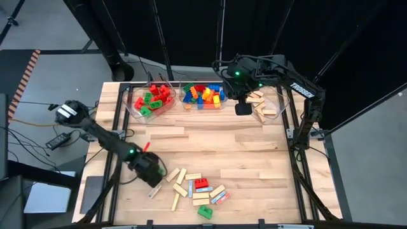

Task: Sort blocks by size
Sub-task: Put the small green game piece into the left transparent bin

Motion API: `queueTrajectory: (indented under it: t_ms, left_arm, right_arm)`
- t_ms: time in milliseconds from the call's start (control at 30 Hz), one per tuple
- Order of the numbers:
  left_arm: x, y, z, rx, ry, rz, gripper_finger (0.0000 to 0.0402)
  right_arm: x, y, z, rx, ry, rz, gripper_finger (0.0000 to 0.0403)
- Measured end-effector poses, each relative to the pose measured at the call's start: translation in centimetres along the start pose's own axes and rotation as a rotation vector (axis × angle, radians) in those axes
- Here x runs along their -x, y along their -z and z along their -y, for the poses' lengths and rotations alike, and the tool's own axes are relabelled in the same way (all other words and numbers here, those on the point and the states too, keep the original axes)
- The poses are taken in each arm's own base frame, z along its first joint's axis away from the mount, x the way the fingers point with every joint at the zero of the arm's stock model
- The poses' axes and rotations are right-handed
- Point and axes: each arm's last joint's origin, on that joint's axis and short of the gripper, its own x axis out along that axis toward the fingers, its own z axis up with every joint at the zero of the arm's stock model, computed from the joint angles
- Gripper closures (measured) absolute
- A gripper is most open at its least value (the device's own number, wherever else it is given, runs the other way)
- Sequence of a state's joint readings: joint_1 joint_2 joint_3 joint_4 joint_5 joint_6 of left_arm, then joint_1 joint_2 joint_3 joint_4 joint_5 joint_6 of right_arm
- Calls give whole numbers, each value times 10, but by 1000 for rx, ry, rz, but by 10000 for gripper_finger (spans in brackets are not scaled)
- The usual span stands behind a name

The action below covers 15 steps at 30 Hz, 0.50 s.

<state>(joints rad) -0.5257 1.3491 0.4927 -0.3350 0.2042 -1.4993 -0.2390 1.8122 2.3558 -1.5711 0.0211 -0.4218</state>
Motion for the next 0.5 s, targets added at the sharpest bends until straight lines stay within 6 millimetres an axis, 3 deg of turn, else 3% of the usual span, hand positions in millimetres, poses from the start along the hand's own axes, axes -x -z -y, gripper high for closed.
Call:
queueTrajectory:
  t_ms: [500]
  left_arm:
    - [22, -72, 18, -62, 307, 363, 401]
  right_arm:
    - [0, -1, 0, -7, -17, 19, 394]
